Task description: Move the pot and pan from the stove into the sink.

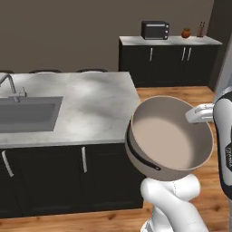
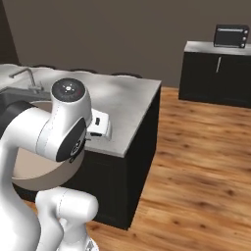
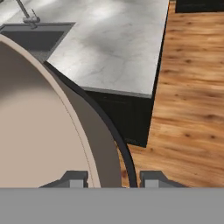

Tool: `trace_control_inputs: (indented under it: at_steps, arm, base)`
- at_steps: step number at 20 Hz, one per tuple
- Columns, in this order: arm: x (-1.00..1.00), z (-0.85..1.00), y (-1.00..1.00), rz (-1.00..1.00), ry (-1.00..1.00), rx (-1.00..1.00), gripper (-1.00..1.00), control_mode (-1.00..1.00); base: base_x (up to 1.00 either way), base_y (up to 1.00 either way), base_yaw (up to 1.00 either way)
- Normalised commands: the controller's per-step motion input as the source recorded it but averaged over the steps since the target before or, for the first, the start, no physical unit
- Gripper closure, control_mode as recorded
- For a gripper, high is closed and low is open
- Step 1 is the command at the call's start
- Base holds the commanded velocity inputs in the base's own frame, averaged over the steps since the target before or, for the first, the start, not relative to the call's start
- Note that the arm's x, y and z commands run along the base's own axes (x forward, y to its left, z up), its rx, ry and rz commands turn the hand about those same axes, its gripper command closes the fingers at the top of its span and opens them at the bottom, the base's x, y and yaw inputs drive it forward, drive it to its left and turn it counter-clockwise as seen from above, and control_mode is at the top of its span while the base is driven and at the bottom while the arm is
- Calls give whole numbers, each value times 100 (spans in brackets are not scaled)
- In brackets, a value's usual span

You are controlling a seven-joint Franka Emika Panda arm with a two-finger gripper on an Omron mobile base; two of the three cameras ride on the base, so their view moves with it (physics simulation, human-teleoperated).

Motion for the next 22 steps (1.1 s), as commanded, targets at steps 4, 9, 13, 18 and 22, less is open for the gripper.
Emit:
trace_control_inputs:
  at_steps: [4, 9, 13, 18, 22]
  arm:
    - [0, 0, 0, 0, 0, 0, 100, 100]
    - [0, 0, 0, 0, 0, 0, 100, 100]
    - [0, 0, 0, 0, 0, 0, 100, 100]
    - [0, 0, 0, 0, 0, 0, 100, 100]
    - [0, 0, 0, 0, 0, 0, 100, 100]
  base:
    - [-4, 81, -4]
    - [-1, 82, -5]
    - [-3, 79, -4]
    - [-4, 79, -4]
    - [-4, 75, -4]
